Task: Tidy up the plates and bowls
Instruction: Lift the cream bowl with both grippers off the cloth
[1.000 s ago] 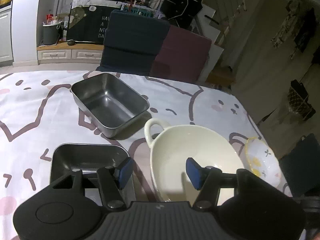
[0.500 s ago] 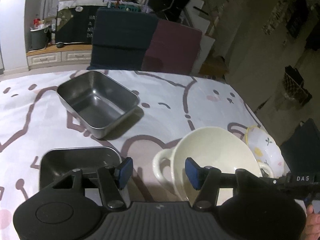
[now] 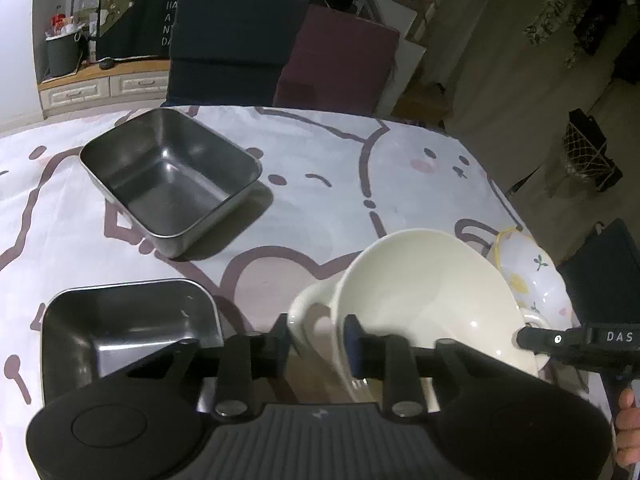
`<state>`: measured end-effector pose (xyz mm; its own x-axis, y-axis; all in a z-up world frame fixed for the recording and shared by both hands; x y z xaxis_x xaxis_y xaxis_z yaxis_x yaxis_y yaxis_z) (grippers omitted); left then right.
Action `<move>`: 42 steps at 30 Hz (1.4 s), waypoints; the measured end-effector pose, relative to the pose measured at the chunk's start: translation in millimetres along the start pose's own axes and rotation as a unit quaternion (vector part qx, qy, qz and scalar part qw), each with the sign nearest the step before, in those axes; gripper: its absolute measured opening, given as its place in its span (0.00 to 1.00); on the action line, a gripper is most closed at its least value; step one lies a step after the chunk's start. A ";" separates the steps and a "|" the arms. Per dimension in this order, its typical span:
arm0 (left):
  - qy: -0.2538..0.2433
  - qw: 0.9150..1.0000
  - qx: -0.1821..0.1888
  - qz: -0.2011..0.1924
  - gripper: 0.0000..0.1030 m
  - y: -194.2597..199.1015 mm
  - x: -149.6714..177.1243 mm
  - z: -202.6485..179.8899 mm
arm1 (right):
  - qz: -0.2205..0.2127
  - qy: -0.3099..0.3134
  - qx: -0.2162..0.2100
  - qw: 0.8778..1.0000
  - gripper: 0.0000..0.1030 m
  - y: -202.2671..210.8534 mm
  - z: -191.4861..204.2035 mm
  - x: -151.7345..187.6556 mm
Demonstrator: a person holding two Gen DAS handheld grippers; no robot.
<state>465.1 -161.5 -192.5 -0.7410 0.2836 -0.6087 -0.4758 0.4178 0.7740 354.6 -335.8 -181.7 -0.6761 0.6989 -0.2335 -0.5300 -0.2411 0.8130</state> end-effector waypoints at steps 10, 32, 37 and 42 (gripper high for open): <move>0.009 1.000 0.023 0.014 0.27 -7.9 -4.5 3.5 | 0.011 0.041 0.016 0.999 0.25 -5.1 4.6 -2.5; -0.012 0.997 0.055 0.049 0.28 -24.7 -12.8 3.8 | 0.034 0.058 0.043 0.997 0.24 -16.9 9.9 -1.3; -0.010 0.996 0.072 0.046 0.25 -23.6 -11.1 5.5 | 0.049 0.061 0.047 0.996 0.23 -17.6 11.0 4.3; -0.003 0.994 0.095 0.050 0.24 -19.5 -4.3 4.2 | 0.043 0.059 0.043 0.996 0.22 -20.7 10.9 -0.7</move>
<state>479.6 -167.2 -205.8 -0.7764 0.3368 -0.5327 -0.3016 0.5436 0.7833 371.6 -324.0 -192.6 -0.7751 0.5932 -0.2174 -0.4251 -0.2351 0.8741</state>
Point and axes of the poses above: each gripper's, at about its wrist camera, not at the fingertips, and y roughly against the way its jaws point, z to its left, x to its underside, the point moved 10 cm from there along -y, roughly the way its jaws point, and after that the axes turned 13 degrees about -y, right-handed, at the moved point
